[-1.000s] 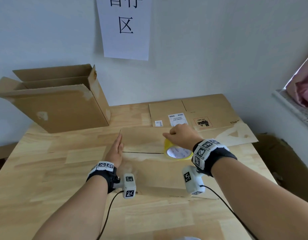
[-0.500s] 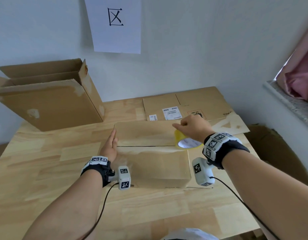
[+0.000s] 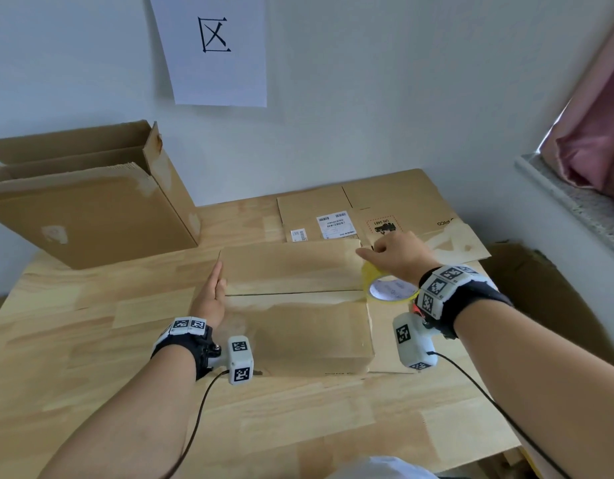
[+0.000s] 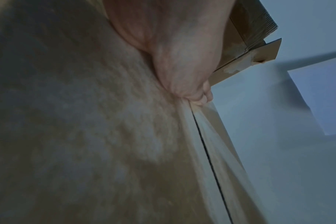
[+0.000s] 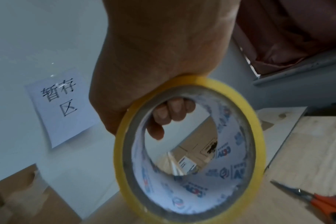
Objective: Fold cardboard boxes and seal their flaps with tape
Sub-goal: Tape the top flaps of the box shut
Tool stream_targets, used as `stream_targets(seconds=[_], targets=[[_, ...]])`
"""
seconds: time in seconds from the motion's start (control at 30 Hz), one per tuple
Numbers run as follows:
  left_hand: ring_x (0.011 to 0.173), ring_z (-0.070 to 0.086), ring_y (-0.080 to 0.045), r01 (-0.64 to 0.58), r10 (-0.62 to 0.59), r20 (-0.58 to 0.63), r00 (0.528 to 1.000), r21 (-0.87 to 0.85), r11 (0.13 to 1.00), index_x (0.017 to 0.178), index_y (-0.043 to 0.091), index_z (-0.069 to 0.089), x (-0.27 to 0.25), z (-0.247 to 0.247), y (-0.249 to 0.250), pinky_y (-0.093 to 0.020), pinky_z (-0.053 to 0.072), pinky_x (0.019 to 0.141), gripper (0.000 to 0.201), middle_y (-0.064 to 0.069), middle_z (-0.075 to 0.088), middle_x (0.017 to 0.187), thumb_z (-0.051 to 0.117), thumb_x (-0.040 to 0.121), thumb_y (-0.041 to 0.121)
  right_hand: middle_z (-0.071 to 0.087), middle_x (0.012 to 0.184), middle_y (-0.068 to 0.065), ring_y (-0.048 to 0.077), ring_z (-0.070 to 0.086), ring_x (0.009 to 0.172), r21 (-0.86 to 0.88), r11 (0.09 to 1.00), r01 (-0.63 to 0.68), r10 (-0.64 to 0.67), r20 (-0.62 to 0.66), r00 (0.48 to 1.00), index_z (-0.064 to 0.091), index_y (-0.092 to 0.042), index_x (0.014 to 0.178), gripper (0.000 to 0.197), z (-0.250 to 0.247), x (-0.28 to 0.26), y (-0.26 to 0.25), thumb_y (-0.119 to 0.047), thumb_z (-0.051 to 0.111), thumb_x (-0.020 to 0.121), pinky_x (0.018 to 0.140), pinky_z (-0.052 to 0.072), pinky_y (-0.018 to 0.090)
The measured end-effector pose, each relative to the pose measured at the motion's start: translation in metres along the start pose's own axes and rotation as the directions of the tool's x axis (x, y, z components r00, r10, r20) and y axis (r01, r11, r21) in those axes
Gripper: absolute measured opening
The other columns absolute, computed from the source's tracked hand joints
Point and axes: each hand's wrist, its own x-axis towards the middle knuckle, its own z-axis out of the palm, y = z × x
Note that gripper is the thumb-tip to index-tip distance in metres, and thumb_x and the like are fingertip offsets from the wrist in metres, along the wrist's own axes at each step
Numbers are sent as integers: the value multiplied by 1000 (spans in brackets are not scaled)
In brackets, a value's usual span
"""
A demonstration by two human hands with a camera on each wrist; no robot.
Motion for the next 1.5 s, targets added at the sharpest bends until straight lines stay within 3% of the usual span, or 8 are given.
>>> stream_targets(seconds=[0.23,0.47,0.83,1.03,1.13,1.3,1.4,1.5], targets=[[134,41,-26,19,-18,-30,999,25,1000,149,41,13,-2,1,0,-33,33,102,47,3,36,151,21,103,36,49,62,0,15,45,61,-37,999,-6,8,57,998,53,-13,60,50,10,-5,10,-57,60,81,50,31,24],[136,38,-24,19,-19,-12,1000,6,1000,149,42,13,0,2,2,-34,32,104,47,4,33,152,20,103,37,46,60,-1,13,44,55,-169,980,-103,114,58,992,44,-14,55,59,6,-11,17,-66,49,84,48,30,25],[135,39,-23,9,-8,-35,999,26,1000,150,37,15,1,2,3,-30,33,97,47,3,31,154,21,104,33,45,59,-4,19,48,66,-12,994,-113,114,73,991,43,-21,54,49,40,-7,36,-58,54,85,49,29,25],[135,38,-24,15,-14,-32,999,27,1000,150,37,15,1,2,4,-29,33,95,47,3,30,154,21,104,33,61,82,-5,18,56,81,119,992,-44,33,95,995,68,-23,84,27,36,-9,37,-49,59,87,61,40,26],[135,39,-24,20,-18,-44,999,30,999,150,38,16,2,3,4,-30,34,97,46,4,30,154,22,104,34,62,94,-4,17,57,90,205,979,-20,-8,133,991,73,-20,89,27,35,-7,42,-45,62,86,79,45,33],[135,38,-25,20,-18,-41,999,48,999,150,38,15,2,3,4,-33,35,98,46,4,27,155,21,104,35,64,103,-11,11,57,98,237,971,-35,-37,292,956,73,-25,90,25,36,1,50,-47,61,86,87,44,27],[136,38,-25,22,-20,-44,999,53,998,150,38,15,3,3,3,-33,35,99,46,4,27,155,21,104,35,66,88,-13,5,58,71,261,963,-62,-29,332,943,75,-32,86,20,30,1,46,-42,58,89,72,46,22],[135,39,-26,33,-31,-46,998,54,998,149,39,15,3,3,4,-34,36,100,46,3,29,154,21,104,35,59,62,-11,5,30,34,297,949,-110,0,348,937,76,-32,88,21,32,1,47,-40,57,90,44,30,17]])
